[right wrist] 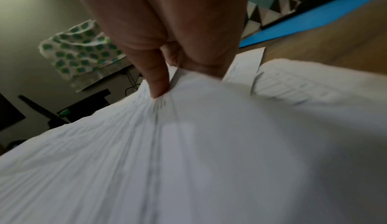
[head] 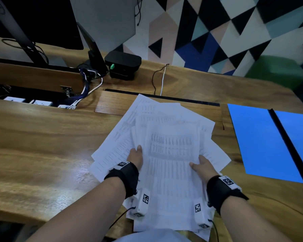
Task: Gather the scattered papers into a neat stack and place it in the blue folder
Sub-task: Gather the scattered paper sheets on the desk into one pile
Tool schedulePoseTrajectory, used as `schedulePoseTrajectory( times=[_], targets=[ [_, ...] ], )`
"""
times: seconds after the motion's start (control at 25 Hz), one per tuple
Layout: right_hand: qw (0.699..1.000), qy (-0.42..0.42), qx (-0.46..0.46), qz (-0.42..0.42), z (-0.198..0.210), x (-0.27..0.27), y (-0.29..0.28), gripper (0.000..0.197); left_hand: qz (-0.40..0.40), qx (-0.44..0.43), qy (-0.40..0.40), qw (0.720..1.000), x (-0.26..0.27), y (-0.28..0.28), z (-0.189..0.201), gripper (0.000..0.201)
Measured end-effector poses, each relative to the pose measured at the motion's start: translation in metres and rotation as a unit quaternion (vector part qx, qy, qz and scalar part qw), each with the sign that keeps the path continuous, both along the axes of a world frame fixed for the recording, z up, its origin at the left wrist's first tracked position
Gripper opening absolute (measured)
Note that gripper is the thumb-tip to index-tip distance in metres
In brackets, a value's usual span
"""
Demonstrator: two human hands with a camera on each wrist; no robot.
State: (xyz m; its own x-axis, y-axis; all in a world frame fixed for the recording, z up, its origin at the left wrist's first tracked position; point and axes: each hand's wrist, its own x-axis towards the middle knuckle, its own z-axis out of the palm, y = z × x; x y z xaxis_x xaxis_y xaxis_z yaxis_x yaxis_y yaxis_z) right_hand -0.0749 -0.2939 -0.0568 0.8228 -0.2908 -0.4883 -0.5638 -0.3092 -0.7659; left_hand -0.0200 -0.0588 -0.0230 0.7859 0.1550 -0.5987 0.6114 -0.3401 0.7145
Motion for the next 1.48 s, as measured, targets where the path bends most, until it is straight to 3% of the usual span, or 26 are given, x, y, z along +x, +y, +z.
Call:
schedulePoseTrajectory(
  times=[0.12,0.2,0.28,0.36,0.44,0.48,0.6,0.68,0.76,0.84,0.92,1.0,1.12,1.2,1.28,1.36,1.48],
  targets=[
    [1.0,-0.005,-0.021,0.013,-0.005,0.0,0.007,0.059,-0.041,-0.076,-0.019,0.996,-0.012,-0.002,0.002,0.055],
    [0.999,-0.033,-0.042,-0.009,-0.005,-0.002,0.006,0.052,-0.037,-0.137,-0.067,0.988,-0.019,-0.001,0.009,0.053],
    [0.996,-0.063,-0.047,-0.044,0.005,-0.005,0.006,0.04,-0.065,-0.146,-0.105,0.982,-0.022,-0.001,0.025,0.056],
    [0.992,-0.087,0.055,-0.072,0.024,-0.009,0.002,0.05,-0.099,-0.183,-0.14,0.968,-0.021,-0.002,0.047,0.051],
    [0.963,-0.129,0.223,-0.078,0.054,-0.01,0.0,0.071,-0.101,-0.237,-0.184,0.949,-0.017,0.0,0.071,0.046],
    [0.95,-0.168,0.252,-0.079,0.072,-0.009,0.0,0.073,-0.094,-0.246,-0.213,0.941,-0.014,0.0,0.084,0.041],
    [0.921,-0.324,0.191,-0.101,0.128,-0.004,0.011,0.03,-0.075,-0.244,-0.327,0.91,-0.007,-0.004,0.117,0.034],
    [0.899,-0.388,0.158,-0.123,0.154,-0.001,0.021,0.027,-0.051,-0.257,-0.387,0.884,-0.005,-0.008,0.132,0.034],
    [0.899,-0.4,0.137,-0.112,0.161,0.0,0.03,0.027,-0.035,-0.249,-0.415,0.874,-0.004,-0.007,0.134,0.03],
    [0.928,-0.344,0.118,-0.077,0.146,0.001,0.031,0.039,-0.028,-0.231,-0.38,0.895,-0.001,-0.005,0.117,0.031],
    [0.964,-0.252,0.078,-0.046,0.117,0.003,0.026,0.065,-0.039,-0.203,-0.302,0.931,0.002,-0.006,0.087,0.032],
    [0.98,-0.174,-0.009,-0.096,0.085,0.002,0.009,0.073,-0.019,-0.169,-0.259,0.951,0.004,-0.007,0.062,0.022],
    [0.96,-0.001,-0.138,-0.242,0.04,-0.015,-0.028,0.062,0.089,-0.13,-0.245,0.957,0.016,0.009,0.037,0.019],
    [0.953,0.11,-0.144,-0.242,0.016,-0.028,-0.042,0.073,0.131,-0.081,-0.213,0.965,0.026,0.03,0.019,0.025],
    [0.952,0.14,-0.125,-0.244,-0.002,-0.029,-0.043,0.091,0.137,-0.045,-0.176,0.974,0.023,0.047,0.003,0.021],
    [0.96,0.133,-0.124,-0.213,0.002,-0.022,-0.034,0.078,0.12,-0.03,-0.134,0.983,0.009,0.054,-0.009,0.028],
    [0.966,0.112,-0.154,-0.177,0.008,-0.014,-0.018,0.033,0.074,-0.002,-0.066,0.995,-0.011,0.058,-0.025,0.041]
  ],
)
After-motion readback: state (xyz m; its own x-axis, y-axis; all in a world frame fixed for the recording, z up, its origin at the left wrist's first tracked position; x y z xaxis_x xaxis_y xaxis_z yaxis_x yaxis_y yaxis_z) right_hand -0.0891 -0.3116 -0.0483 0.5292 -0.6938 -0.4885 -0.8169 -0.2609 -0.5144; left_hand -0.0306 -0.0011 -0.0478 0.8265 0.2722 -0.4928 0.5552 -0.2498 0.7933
